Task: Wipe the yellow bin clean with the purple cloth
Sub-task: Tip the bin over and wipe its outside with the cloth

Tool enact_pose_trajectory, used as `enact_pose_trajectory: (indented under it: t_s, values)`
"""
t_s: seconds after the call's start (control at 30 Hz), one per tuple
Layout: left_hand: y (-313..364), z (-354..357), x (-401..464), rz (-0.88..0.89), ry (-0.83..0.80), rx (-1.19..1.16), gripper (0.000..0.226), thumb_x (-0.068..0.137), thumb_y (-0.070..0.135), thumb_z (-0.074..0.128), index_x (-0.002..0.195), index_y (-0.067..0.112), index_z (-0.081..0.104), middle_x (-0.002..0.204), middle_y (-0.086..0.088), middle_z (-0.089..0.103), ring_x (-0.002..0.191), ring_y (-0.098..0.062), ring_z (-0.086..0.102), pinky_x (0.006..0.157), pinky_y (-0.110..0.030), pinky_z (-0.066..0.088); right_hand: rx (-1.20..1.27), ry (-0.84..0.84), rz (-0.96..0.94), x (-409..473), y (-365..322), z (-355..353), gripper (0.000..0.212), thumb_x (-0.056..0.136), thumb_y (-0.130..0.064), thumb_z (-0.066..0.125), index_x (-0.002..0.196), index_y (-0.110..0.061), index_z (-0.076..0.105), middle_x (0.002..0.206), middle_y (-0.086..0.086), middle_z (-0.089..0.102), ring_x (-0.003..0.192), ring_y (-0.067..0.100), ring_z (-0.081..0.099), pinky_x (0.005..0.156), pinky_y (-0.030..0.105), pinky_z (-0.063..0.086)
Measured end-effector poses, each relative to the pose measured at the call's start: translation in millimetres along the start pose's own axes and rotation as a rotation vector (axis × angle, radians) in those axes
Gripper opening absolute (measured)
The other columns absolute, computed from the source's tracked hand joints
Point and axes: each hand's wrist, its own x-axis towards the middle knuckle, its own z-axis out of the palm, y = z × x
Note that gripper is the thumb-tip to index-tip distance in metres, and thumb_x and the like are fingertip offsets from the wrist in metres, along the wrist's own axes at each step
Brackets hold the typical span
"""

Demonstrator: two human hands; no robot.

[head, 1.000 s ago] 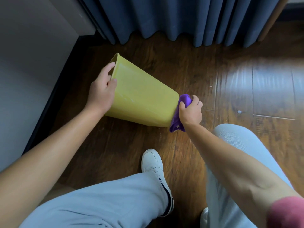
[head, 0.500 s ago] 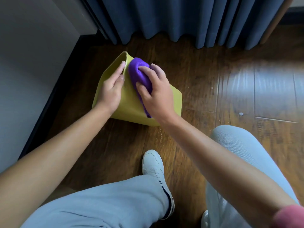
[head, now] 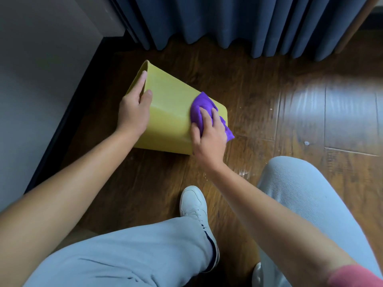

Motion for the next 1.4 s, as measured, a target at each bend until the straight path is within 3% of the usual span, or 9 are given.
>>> enact_pose_trajectory:
  t_s: [0.2, 0.4, 0.6, 0.67, 0.77, 0.97, 1.17, 1.3, 1.4]
  values:
    - [1.2, -3.9, -1.9, -0.015, 0.002, -0.029, 0.049, 0.110, 0.028, 0.043, 0.158, 0.033, 0.036, 0.157, 0.008, 0.046, 0.138, -0.007, 0.048, 0.111, -0.022, 0.041, -0.011, -0.014, 0.211, -1.6, 52.0, -8.3, 0.050, 0.105, -0.040, 0.048, 0.154, -0.033, 0.040, 0.167, 0.004, 0.029, 0.143, 0.032, 0.039, 0.105, 0.047, 0.045]
    - [0.4, -2.1, -0.4, -0.023, -0.029, -0.026, 0.049, 0.110, 0.030, 0.042, 0.158, 0.036, 0.034, 0.154, 0.009, 0.050, 0.134, -0.006, 0.051, 0.091, -0.005, 0.042, 0.038, -0.035, 0.437, -3.5, 68.3, -10.2, 0.050, 0.105, -0.039, 0.043, 0.154, -0.030, 0.035, 0.153, 0.009, 0.041, 0.124, 0.035, 0.057, 0.099, 0.047, 0.049]
    - [2.0, -6.2, -1.8, -0.017, -0.016, -0.017, 0.050, 0.110, 0.028, 0.043, 0.159, 0.035, 0.034, 0.155, 0.008, 0.048, 0.135, -0.009, 0.051, 0.107, -0.024, 0.045, 0.036, -0.127, 0.735, -12.9, 87.3, -24.2, 0.056, 0.101, -0.032, 0.051, 0.155, -0.036, 0.036, 0.146, 0.010, 0.044, 0.115, 0.037, 0.060, 0.098, 0.048, 0.051]
    - [-0.7, -8.7, -1.3, -0.013, -0.016, -0.008, 0.051, 0.109, 0.027, 0.046, 0.158, 0.035, 0.034, 0.156, 0.008, 0.048, 0.135, -0.010, 0.051, 0.108, -0.025, 0.046, 0.092, -0.040, 0.715, -9.7, 80.7, -30.8, 0.061, 0.100, -0.031, 0.055, 0.157, -0.037, 0.034, 0.147, 0.008, 0.043, 0.116, 0.032, 0.058, 0.094, 0.041, 0.048]
    - [-5.7, -12.2, 1.0, -0.010, -0.019, -0.010, 0.052, 0.107, 0.028, 0.049, 0.157, 0.038, 0.037, 0.155, 0.007, 0.049, 0.135, -0.012, 0.053, 0.111, -0.031, 0.047, 0.204, 0.075, 0.483, 10.7, 62.3, -42.8, 0.058, 0.099, -0.029, 0.061, 0.154, -0.033, 0.042, 0.148, 0.005, 0.045, 0.112, 0.019, 0.054, 0.095, 0.037, 0.048]
    - [-7.0, -11.4, 4.3, -0.010, -0.015, -0.032, 0.050, 0.107, 0.030, 0.048, 0.156, 0.037, 0.038, 0.155, 0.008, 0.049, 0.136, -0.011, 0.052, 0.113, -0.036, 0.046, 0.011, -0.128, 0.191, 10.9, 52.0, -41.7, 0.061, 0.089, -0.023, 0.068, 0.148, -0.028, 0.052, 0.149, 0.007, 0.046, 0.127, 0.029, 0.055, 0.102, 0.039, 0.048]
    - [-7.8, -12.9, 4.8, -0.012, 0.020, -0.025, 0.049, 0.108, 0.029, 0.048, 0.156, 0.033, 0.040, 0.158, 0.007, 0.046, 0.140, -0.010, 0.048, 0.115, -0.030, 0.043, -0.020, -0.119, 0.315, -32.4, 56.8, -20.5, 0.063, 0.084, -0.031, 0.071, 0.141, -0.033, 0.046, 0.144, 0.002, 0.040, 0.110, 0.032, 0.063, 0.086, 0.041, 0.056]
    - [-8.2, -17.1, 6.4, -0.012, 0.054, 0.035, 0.050, 0.109, 0.027, 0.048, 0.157, 0.028, 0.039, 0.156, 0.004, 0.048, 0.131, -0.001, 0.048, 0.095, -0.003, 0.039, -0.033, -0.155, 0.452, -24.8, 61.4, -33.7, 0.057, 0.089, -0.029, 0.068, 0.142, -0.032, 0.048, 0.141, 0.005, 0.045, 0.110, 0.033, 0.064, 0.090, 0.047, 0.057]
    - [-4.5, -21.8, 9.0, -0.016, 0.083, 0.077, 0.050, 0.107, 0.027, 0.052, 0.156, 0.025, 0.041, 0.154, 0.002, 0.051, 0.130, -0.008, 0.054, 0.102, -0.017, 0.044, 0.013, -0.076, 0.447, -10.8, 54.2, -50.6, 0.056, 0.091, -0.029, 0.066, 0.144, -0.031, 0.049, 0.140, 0.004, 0.048, 0.108, 0.027, 0.063, 0.092, 0.046, 0.056]
